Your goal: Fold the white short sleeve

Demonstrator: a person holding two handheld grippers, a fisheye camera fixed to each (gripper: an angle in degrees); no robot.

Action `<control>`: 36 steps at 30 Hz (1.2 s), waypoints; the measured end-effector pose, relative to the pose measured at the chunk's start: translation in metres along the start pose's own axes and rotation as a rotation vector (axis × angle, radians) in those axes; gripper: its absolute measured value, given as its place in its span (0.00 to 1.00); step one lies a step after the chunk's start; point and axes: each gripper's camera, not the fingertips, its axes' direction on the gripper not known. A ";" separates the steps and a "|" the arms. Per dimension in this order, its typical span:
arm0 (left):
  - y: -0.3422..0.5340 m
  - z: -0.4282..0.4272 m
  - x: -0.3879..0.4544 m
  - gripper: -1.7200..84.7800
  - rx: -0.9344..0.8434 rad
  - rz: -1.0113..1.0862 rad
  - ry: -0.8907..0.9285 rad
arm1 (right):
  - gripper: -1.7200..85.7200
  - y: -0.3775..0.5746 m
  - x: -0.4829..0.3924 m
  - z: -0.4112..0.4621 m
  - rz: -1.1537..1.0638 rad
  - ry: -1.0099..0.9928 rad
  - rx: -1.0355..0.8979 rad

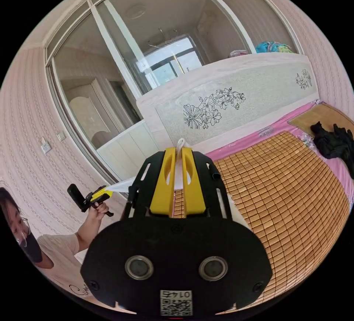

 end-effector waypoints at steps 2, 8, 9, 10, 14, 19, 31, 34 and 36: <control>0.034 0.060 0.006 0.01 -0.132 -0.002 -0.012 | 0.03 0.032 0.042 0.028 0.070 -0.002 -0.023; 0.139 0.163 0.006 0.06 -0.366 -0.167 0.012 | 0.02 0.177 0.164 0.085 0.359 0.020 -0.185; 0.140 0.162 0.006 0.07 -0.361 -0.179 0.027 | 0.02 0.189 0.169 0.084 0.341 0.041 -0.215; 0.138 0.157 0.006 0.08 -0.345 -0.177 0.056 | 0.02 0.195 0.168 0.085 0.303 0.058 -0.255; 0.098 0.138 -0.014 0.08 -0.333 -0.128 0.072 | 0.03 0.193 0.147 0.100 0.149 0.107 -0.376; 0.026 0.146 -0.065 0.06 -0.277 -0.071 -0.032 | 0.08 0.177 0.098 0.151 -0.054 0.112 -0.407; -0.035 0.429 -0.156 0.10 -0.576 -0.349 -0.039 | 0.08 0.215 0.097 0.239 -0.063 0.258 -0.454; -0.038 0.407 -0.162 0.02 -0.479 -0.406 0.048 | 0.05 0.220 0.086 0.240 -0.123 0.284 -0.458; -0.041 0.375 -0.153 0.02 -0.405 -0.342 0.075 | 0.04 0.224 0.073 0.229 -0.188 0.288 -0.410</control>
